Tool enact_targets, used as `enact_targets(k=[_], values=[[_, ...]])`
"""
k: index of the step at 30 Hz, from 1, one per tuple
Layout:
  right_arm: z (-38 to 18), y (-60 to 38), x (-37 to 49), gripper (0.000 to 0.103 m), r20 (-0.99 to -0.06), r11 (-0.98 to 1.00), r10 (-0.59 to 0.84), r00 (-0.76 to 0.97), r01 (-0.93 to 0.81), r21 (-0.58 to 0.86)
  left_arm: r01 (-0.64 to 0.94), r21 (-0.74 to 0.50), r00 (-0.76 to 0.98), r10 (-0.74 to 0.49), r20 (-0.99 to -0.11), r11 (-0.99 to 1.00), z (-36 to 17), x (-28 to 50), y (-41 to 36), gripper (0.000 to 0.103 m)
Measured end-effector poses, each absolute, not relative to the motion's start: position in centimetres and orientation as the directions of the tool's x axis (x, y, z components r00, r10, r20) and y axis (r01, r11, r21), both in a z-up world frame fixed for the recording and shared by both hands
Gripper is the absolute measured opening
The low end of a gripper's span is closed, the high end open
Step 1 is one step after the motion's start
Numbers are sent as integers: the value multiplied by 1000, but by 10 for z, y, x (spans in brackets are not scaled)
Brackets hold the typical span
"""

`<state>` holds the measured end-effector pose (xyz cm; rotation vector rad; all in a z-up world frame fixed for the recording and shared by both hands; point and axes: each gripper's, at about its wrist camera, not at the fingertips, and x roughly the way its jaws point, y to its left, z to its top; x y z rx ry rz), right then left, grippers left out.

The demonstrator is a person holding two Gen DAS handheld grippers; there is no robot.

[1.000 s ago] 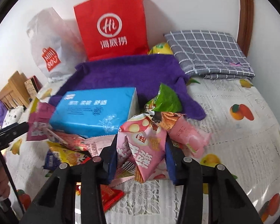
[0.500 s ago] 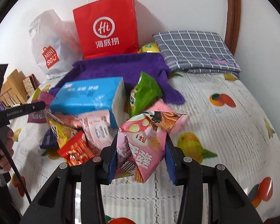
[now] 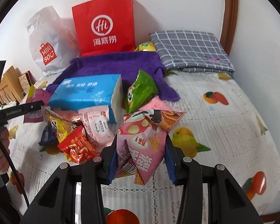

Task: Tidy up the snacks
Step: 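Close the right tool on the pink triangular candy while the left tool grasps the pink strip bag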

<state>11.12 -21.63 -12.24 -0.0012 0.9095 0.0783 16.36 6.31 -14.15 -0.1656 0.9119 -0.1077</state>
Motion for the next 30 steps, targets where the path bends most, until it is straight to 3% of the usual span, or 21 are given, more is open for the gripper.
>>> enact_targets(k=[30], values=[[-56,-188,97,43,-729,995,99,678,-64,75,93,-224,684,-225,-694,970,-71,113,65,28]])
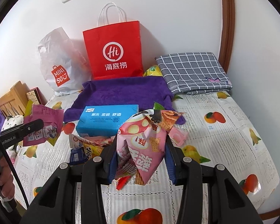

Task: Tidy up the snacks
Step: 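Close the right tool on the pink triangular candy while the left tool grasps the pink strip bag, then carry both snacks onto the purple towel and open the right tool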

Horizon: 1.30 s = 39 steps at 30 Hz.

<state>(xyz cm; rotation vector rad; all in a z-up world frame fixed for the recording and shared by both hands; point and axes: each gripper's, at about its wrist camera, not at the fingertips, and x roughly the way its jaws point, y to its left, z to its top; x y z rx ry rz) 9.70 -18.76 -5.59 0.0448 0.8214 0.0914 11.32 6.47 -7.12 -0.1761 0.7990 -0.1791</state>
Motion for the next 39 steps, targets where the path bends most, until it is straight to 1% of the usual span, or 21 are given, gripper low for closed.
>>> enact_targets(k=[15,24,32,39], values=[[-52,-182,133,43,-725,994,110,680,-63,92,103,-195,674,-213,-708,975,-64,150,52,29],[-51,-173,175,43,-721,994,109,685,-82,72,113,-177,670,-207,-713,978,-56,180,48,29],[-43,-165,212,43,-687,991,129,715,-114,67,106,-154,672,-184,-718,982,-52,207,52,29],[-54,-169,253,43,-688,991,131,714,-108,76,87,-135,658,-159,-736,987,-60,229,55,29]])
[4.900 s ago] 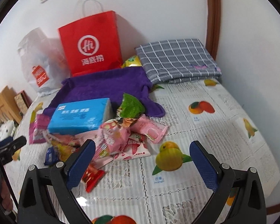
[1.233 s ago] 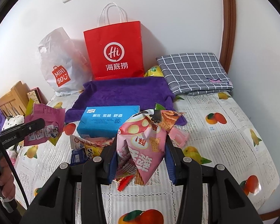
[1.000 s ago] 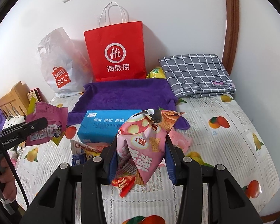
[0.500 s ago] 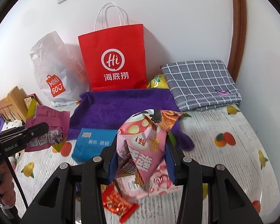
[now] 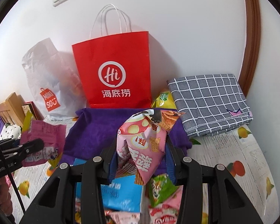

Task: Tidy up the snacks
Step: 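Carry both snacks onto the purple towel and open the right tool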

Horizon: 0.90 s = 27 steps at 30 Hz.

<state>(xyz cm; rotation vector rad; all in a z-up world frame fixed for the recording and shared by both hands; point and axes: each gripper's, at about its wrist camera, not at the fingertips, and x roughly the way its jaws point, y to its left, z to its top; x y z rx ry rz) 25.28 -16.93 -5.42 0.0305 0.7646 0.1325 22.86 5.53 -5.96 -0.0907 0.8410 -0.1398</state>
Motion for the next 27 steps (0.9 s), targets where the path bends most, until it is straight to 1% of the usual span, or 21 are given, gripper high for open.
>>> enact_targets(k=[11,22,27], values=[[-71,-172,297,43,-698,990,138,703,-121,73,63,-118,632,-131,-764,991,-77,263,61,29],[-87,-172,338,43,-720,984,179,670,-136,118,38,-128,615,-124,-778,991,-92,297,77,29],[-97,-170,351,43,-728,985,166,665,-141,96,34,-119,605,-115,-788,992,-100,309,80,29]])
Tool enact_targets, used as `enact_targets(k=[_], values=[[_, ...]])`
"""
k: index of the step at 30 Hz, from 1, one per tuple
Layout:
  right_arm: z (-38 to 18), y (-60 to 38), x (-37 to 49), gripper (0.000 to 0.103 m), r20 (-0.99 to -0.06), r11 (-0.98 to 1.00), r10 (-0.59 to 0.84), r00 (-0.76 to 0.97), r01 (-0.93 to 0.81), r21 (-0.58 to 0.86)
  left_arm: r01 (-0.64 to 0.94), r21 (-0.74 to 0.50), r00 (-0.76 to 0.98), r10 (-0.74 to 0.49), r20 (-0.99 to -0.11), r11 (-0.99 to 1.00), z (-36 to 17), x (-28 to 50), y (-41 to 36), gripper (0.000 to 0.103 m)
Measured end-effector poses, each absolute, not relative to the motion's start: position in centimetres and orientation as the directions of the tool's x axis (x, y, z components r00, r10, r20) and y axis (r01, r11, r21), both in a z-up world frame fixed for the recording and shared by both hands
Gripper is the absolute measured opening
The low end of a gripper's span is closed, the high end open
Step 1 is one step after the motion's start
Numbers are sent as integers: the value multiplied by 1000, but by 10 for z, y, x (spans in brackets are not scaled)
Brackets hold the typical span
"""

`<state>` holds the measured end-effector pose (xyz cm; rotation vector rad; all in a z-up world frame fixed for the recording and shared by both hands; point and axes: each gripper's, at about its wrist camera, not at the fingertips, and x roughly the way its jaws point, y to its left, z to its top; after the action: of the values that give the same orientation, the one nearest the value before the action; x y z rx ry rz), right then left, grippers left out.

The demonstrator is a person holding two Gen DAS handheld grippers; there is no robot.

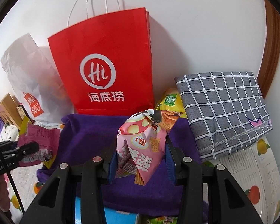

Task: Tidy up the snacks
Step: 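Carry both snacks onto the purple towel and open the right tool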

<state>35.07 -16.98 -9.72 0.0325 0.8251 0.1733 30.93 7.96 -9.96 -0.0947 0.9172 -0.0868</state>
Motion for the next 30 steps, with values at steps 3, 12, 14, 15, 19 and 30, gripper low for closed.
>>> enact_targets(k=[3,12,14,15,19,30], values=[[-109,-170,361,43,-745,984,175,644,-142,109,37,-118,597,-116,-794,992,-106,316,79,29],[-124,-167,385,43,-775,982,177,607,-163,96,37,-124,571,-123,-811,992,-121,335,78,29],[-129,-167,387,43,-785,980,181,593,-172,96,35,-126,566,-124,-815,991,-124,338,78,29],[-131,-167,388,43,-788,981,178,590,-174,91,34,-129,563,-125,-817,991,-126,339,78,29],[-138,-167,389,43,-802,981,166,574,-180,74,37,-136,547,-134,-826,990,-133,344,75,29],[-153,-170,396,43,-839,982,139,526,-182,49,52,-115,521,-125,-844,992,-144,346,66,29]])
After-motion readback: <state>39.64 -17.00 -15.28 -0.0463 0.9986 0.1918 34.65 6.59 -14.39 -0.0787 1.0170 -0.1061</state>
